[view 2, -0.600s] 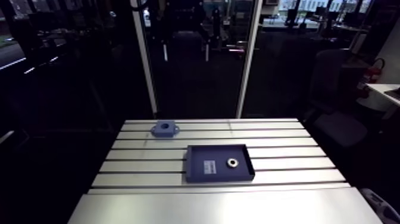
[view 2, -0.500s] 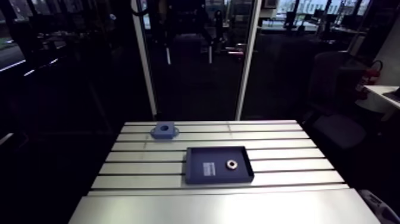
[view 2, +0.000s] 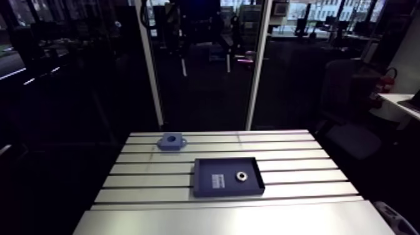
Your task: Pick up the bearing and press it into the housing until flush.
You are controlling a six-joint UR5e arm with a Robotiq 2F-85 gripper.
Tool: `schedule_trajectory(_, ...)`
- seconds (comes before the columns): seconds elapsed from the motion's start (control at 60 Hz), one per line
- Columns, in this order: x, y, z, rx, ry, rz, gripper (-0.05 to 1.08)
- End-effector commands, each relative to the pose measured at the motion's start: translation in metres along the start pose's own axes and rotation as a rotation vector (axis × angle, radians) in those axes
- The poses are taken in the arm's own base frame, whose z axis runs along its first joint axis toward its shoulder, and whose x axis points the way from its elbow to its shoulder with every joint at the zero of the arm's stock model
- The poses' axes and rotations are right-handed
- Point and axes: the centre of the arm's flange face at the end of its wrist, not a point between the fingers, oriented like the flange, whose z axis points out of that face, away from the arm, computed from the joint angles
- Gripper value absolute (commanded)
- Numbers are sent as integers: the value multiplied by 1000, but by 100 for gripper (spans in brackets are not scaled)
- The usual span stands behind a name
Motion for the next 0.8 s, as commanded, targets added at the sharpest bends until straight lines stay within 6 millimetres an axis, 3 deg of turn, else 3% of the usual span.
schedule_trajectory(0.017, 3, 9, 5, 0, -2, 14, 0)
schedule_trajectory(0.183, 10, 25, 19, 0, 11, 13, 0)
schedule_trajectory(0.217, 14, 43, 29, 2, 30, 13, 0)
schedule_trajectory(0.267, 16, 53, 34, 4, 41, 15, 0)
schedule_trajectory(0.317, 19, 72, 52, 5, 50, -6, 1)
schedule_trajectory(0.367, 20, 74, 59, 7, 43, -14, 1)
schedule_trajectory(0.45, 23, 88, 88, 15, 19, -3, 1)
schedule_trajectory(0.8, 18, 101, 157, 29, 31, -45, 1)
